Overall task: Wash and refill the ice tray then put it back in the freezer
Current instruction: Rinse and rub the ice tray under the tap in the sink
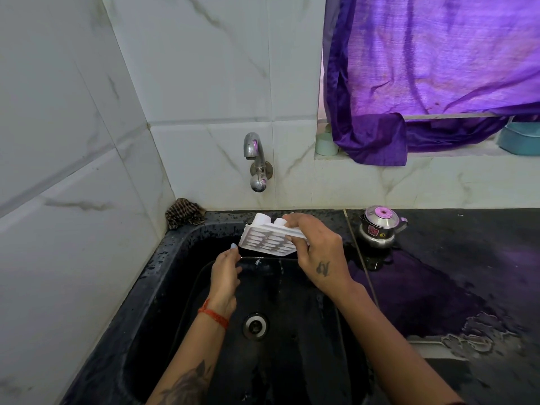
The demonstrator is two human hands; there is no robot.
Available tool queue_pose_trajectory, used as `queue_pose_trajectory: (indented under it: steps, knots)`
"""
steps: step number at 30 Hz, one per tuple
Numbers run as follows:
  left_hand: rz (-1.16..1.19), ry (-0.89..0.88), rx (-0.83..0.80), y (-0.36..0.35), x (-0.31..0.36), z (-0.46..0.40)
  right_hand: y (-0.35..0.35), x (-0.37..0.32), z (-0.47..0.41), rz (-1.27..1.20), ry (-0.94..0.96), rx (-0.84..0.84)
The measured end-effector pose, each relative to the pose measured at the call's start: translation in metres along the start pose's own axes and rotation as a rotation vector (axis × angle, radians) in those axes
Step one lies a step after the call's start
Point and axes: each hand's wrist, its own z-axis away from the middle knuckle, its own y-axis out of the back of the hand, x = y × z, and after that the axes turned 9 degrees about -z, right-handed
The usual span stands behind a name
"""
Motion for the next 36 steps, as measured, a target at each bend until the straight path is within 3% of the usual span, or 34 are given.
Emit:
queue_pose_trajectory:
  steps: [36]
  knots:
    - [-0.002, 0.047, -0.029, 0.016, -0.014, -0.012, -0.014, -0.007, 0.003, 0.053, -0.006, -0.029]
